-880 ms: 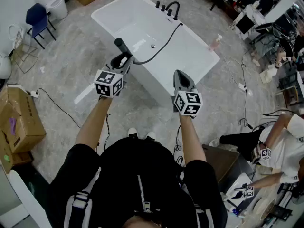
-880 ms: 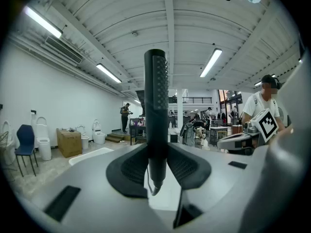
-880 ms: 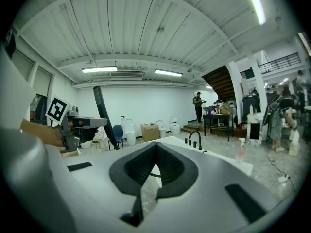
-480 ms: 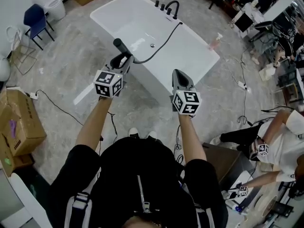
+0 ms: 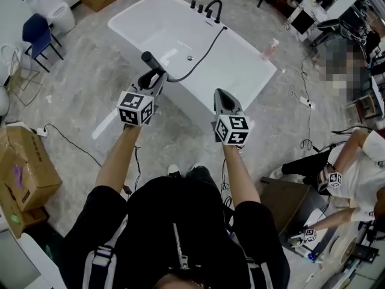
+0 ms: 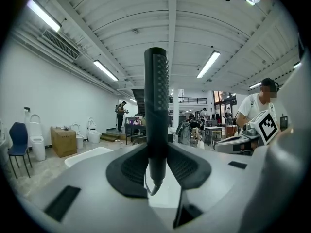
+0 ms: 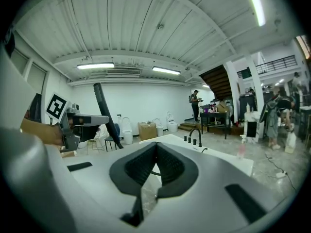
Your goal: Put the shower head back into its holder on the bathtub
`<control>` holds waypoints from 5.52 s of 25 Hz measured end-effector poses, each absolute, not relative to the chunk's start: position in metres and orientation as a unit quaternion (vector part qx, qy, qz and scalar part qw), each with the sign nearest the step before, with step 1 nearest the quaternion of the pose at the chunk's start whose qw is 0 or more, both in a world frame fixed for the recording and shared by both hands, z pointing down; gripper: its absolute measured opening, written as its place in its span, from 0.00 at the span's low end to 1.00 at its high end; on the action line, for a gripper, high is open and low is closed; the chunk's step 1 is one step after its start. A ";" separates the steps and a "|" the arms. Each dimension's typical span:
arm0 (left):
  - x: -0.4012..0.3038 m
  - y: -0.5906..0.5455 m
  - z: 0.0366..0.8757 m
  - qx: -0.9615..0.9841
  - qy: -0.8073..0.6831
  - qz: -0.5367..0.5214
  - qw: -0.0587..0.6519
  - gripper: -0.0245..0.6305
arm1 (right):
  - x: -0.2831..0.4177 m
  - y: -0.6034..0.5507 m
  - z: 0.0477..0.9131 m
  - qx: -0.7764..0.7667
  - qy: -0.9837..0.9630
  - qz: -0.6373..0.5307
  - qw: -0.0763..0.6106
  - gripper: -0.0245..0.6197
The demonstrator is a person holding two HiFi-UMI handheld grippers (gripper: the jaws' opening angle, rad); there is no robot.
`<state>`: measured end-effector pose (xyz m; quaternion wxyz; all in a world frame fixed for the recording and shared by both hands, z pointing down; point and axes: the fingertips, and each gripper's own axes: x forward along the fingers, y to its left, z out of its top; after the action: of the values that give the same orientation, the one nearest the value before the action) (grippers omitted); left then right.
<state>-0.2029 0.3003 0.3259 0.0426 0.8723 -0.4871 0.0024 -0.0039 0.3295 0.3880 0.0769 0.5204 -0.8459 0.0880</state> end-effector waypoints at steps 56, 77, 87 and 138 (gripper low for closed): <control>-0.078 0.005 0.307 0.882 -0.470 0.030 0.035 0.24 | 0.128 0.028 0.417 0.533 -0.838 0.102 0.067 0.31; -0.097 -0.091 0.285 0.907 -0.418 0.025 0.038 0.24 | 0.056 -0.047 0.482 0.503 -0.842 0.119 0.158 0.55; -0.145 -0.131 0.272 0.904 -0.425 0.016 0.042 0.24 | -0.021 -0.097 0.524 0.440 -0.866 0.129 0.200 0.55; -0.317 -0.173 0.199 0.886 -0.454 -0.050 0.082 0.24 | -0.082 -0.296 0.691 0.491 -0.785 0.215 0.310 0.15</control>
<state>-0.3172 -0.1730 0.1986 0.0819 0.8860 -0.4538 -0.0497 -0.0821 -0.2961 0.6911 0.3101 0.4909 -0.7852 0.2152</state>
